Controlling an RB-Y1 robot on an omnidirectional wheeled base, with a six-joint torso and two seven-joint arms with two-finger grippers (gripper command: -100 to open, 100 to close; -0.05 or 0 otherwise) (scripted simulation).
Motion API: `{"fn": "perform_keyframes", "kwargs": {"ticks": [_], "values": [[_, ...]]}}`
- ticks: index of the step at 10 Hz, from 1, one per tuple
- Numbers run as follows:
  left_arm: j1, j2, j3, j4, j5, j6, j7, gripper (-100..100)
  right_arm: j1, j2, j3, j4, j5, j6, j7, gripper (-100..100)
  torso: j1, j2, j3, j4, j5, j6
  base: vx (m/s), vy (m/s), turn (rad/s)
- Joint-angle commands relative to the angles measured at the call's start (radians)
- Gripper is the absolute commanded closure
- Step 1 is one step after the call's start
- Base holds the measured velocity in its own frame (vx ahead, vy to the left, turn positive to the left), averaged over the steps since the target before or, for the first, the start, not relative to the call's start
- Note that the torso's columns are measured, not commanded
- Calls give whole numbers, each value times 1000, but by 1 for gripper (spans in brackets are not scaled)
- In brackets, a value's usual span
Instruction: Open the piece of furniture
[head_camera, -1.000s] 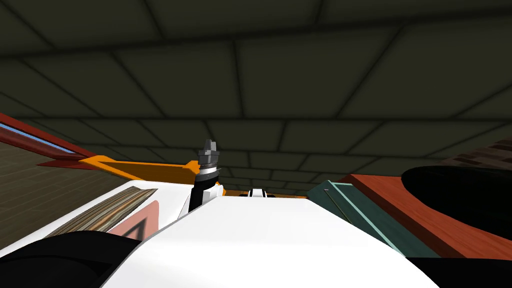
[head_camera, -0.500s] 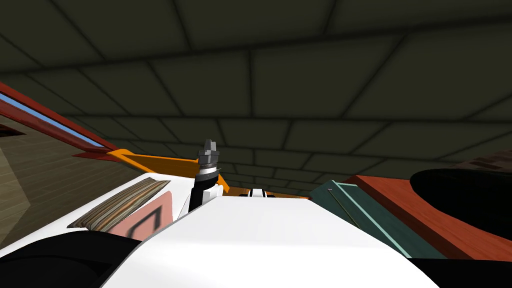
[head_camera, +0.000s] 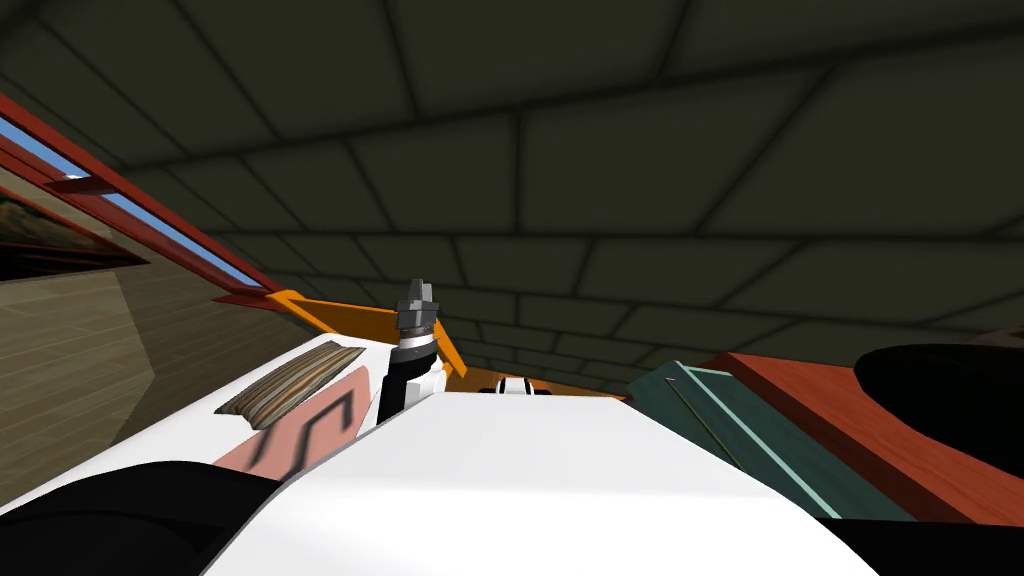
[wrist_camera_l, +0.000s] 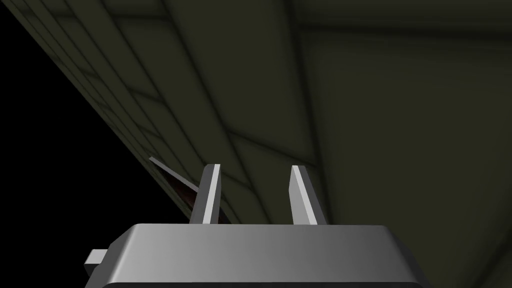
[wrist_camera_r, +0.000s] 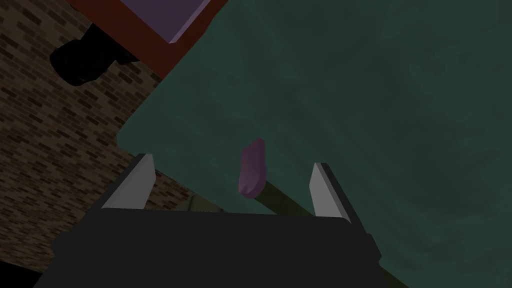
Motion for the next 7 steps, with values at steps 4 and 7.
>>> {"fn": "perform_keyframes", "kwargs": {"ticks": [4,7], "values": [[0,0,0,0,0,0,0,0,-28,-95,102,-19,-171,-10,38,-100,2,-2,-3,-1,3,3,-56,59,98],[0,0,0,0,0,0,0,0,-41,-136,149,-29,-263,-16,59,-100,4,-1,-3,-1,5,2,-59,54,98]]}}
